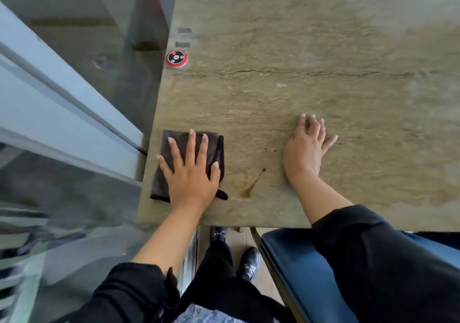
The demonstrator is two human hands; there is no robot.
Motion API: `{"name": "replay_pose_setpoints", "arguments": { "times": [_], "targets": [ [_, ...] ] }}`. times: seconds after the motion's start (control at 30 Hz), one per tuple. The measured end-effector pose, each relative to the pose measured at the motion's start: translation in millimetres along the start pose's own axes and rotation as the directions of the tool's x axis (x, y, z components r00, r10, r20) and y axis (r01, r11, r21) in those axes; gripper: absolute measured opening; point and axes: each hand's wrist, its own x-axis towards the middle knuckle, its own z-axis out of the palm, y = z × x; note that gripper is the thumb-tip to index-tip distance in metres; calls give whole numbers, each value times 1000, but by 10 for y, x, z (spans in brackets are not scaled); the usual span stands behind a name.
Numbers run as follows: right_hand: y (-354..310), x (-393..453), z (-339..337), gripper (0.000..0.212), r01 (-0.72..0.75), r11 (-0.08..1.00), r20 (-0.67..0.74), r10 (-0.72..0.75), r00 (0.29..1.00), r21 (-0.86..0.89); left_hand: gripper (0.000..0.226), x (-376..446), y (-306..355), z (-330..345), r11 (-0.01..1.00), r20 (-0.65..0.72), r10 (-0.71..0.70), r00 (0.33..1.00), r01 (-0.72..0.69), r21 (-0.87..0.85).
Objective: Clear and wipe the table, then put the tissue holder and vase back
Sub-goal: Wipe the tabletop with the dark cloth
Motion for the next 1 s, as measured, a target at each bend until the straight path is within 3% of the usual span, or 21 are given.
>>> {"name": "replay_pose_setpoints", "arguments": {
  "times": [0.17, 0.4, 0.63, 0.87, 1.0],
  "targets": [
    [229, -79, -109, 51, 53, 984, -22, -50, 998, 169, 62, -372, 101, 36, 1000, 41, 26, 999, -26, 10],
    [554, -239, -114, 46, 89, 995, 13, -90, 996, 53, 60, 142, 177, 2, 996, 62, -85, 994, 86, -14],
    [527, -221, -98, 48, 79, 995, 5, -79, 997, 64, 64, -756, 295, 89, 999, 35, 49, 998, -49, 16],
    [527, -222, -125, 55, 86, 996, 20, -86, 996, 33, 63, 41, 937, 58, 1000, 88, 31, 996, -31, 4],
    [518, -237, -141, 58, 87, 996, 15, -88, 996, 11, 65, -193, 1096, 95, 982, 88, 182, 979, -185, 25]
  ]
}}
